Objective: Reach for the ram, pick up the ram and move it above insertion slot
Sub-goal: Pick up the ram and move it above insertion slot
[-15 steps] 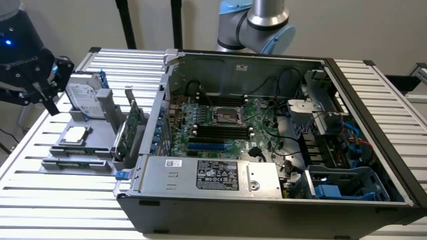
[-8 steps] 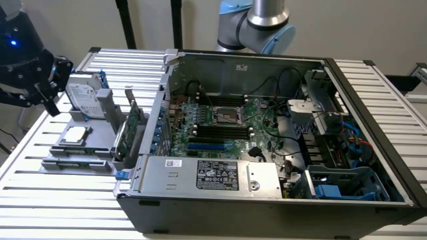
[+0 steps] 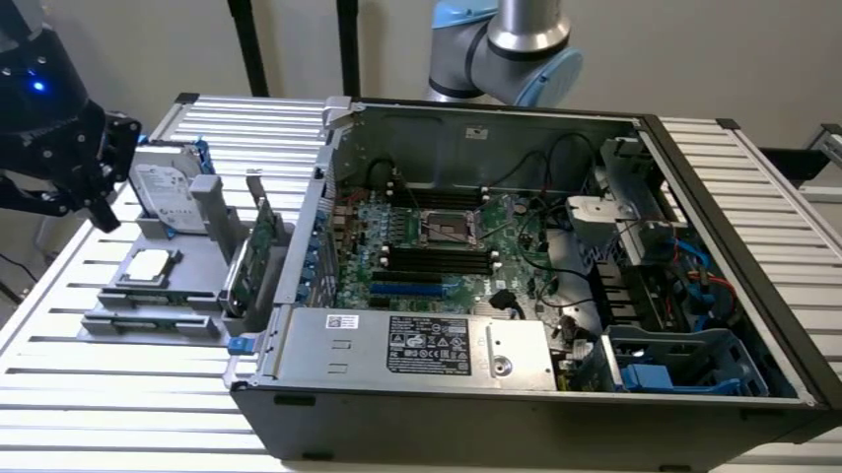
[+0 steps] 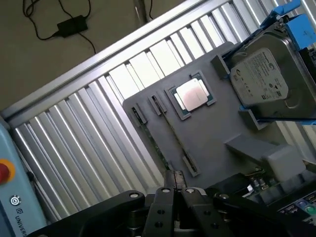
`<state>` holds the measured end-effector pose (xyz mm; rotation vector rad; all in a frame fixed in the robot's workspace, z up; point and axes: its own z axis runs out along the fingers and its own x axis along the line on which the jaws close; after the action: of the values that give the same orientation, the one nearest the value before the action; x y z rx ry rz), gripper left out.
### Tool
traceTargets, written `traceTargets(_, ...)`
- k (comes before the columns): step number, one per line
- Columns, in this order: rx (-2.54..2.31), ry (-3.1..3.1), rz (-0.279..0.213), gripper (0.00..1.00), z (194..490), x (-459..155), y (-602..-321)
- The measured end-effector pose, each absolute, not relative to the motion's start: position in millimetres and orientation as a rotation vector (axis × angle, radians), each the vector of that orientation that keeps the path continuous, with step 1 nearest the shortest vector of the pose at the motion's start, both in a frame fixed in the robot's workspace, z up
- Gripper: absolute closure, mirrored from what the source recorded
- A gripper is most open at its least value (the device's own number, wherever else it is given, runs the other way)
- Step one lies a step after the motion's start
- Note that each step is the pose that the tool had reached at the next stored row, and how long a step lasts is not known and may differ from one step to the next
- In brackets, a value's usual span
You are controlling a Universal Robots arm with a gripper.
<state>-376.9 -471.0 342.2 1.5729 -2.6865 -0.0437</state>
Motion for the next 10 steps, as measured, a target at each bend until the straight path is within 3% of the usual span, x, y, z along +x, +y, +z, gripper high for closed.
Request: traceTargets(10, 1.809, -2.531, -0.039, 0.89, 336.6, -376.9, -471.0)
